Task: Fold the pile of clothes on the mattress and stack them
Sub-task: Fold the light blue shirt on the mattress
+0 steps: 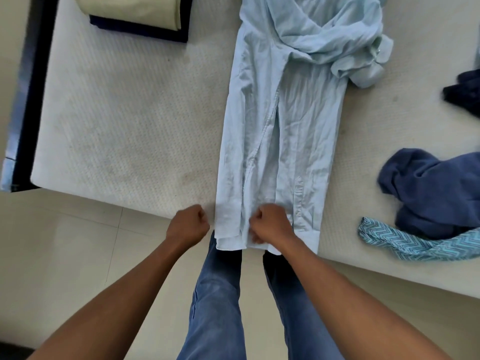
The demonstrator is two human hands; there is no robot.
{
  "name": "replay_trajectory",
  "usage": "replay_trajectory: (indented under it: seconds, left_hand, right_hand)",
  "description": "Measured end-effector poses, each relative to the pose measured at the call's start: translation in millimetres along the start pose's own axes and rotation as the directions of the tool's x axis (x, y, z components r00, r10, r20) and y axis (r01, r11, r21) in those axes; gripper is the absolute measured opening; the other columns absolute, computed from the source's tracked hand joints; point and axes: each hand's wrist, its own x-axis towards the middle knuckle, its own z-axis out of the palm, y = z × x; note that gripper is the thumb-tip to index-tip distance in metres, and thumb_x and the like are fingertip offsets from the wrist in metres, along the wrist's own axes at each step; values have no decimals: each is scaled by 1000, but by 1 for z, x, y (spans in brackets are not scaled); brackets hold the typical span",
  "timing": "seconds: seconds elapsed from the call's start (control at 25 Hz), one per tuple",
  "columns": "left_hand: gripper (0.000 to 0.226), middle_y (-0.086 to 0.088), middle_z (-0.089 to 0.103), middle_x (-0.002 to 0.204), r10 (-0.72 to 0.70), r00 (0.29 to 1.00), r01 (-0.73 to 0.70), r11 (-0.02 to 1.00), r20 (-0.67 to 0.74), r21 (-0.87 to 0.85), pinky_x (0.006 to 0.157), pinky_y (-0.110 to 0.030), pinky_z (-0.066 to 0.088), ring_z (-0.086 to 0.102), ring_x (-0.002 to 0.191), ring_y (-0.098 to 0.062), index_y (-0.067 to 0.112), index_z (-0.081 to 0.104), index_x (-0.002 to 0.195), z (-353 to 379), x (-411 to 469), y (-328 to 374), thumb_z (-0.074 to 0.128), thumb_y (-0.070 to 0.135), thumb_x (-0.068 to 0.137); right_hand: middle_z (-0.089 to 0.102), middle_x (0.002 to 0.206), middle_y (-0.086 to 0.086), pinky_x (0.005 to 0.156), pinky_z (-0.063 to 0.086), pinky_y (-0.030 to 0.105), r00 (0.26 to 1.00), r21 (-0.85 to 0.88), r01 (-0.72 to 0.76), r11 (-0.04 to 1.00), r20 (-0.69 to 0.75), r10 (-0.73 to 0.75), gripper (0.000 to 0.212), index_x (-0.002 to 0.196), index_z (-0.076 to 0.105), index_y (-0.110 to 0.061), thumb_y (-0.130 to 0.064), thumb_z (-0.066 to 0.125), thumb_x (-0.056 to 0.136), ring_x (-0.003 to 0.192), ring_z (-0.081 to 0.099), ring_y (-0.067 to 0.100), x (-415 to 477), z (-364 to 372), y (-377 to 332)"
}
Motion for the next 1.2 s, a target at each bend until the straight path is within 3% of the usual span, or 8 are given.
replay_trajectory:
  seconds: [0.12,0.24,0.4,0.56,0.72,0.88,1.04,1.2]
  left_hand:
    - [4,4,63,85,190,955,-200,980,-228,-22,64,-32,48,60,74,-16,18,60,94,-23,16,37,61,22,93]
    - [24,1,64,106,397,876,-386,918,-274,93,73,-36,55,62,91,-18,20,63,119,-46,39,70,61,26,95]
    - [42,-1,59,128,505,847,-470,857,-164,212,86,-41,55,58,112,-23,23,55,138,-83,81,113,60,31,97]
    - [50,-11,56,128,535,827,-484,834,-171,264,87,-44,52,55,114,-31,16,49,143,-131,136,158,59,27,95]
    - [48,-18,55,126,585,761,-493,803,-281,334,89,-47,49,52,116,-39,11,54,137,-197,201,220,62,21,91]
    - [50,-22,49,135,677,695,-504,698,-242,509,99,-55,47,48,123,-45,10,53,137,-252,264,281,63,24,90]
    - [72,-22,36,155,609,755,-445,749,-244,491,111,-56,39,39,138,-45,20,26,160,-283,297,320,60,31,97]
    - [82,-15,46,157,541,799,-506,840,-260,195,108,-46,43,54,131,-38,38,2,164,-279,279,312,54,32,102]
  right_hand:
    - [73,77,-5,72,61,36,960,-25,220,975,-174,-221,9,83,72,-16,-19,66,88,71,70,11,19,-35,-40]
    - [72,85,-5,78,53,25,912,-35,281,959,-300,-278,8,93,76,-16,-15,71,86,79,67,11,53,-89,-72]
    - [77,85,2,76,64,50,834,292,213,932,-552,-18,20,86,67,-27,-31,66,67,77,76,25,125,-190,-86]
    - [67,109,1,87,61,46,655,351,209,913,-743,136,44,111,51,-20,-34,69,73,96,70,25,133,-265,-113]
    - [64,120,2,78,63,48,651,392,135,910,-728,217,64,136,38,-29,-35,56,75,94,72,29,153,-305,-118]
    - [65,131,13,93,56,44,555,505,43,862,-730,399,56,134,51,-10,-48,48,94,114,66,34,173,-328,-111]
    - [75,98,7,77,58,37,549,503,134,854,-755,359,30,95,72,-9,-38,68,89,93,73,26,176,-341,-100]
    - [73,71,1,67,61,50,276,400,569,718,-916,292,18,87,59,-16,-31,63,97,61,72,21,135,-338,-135]
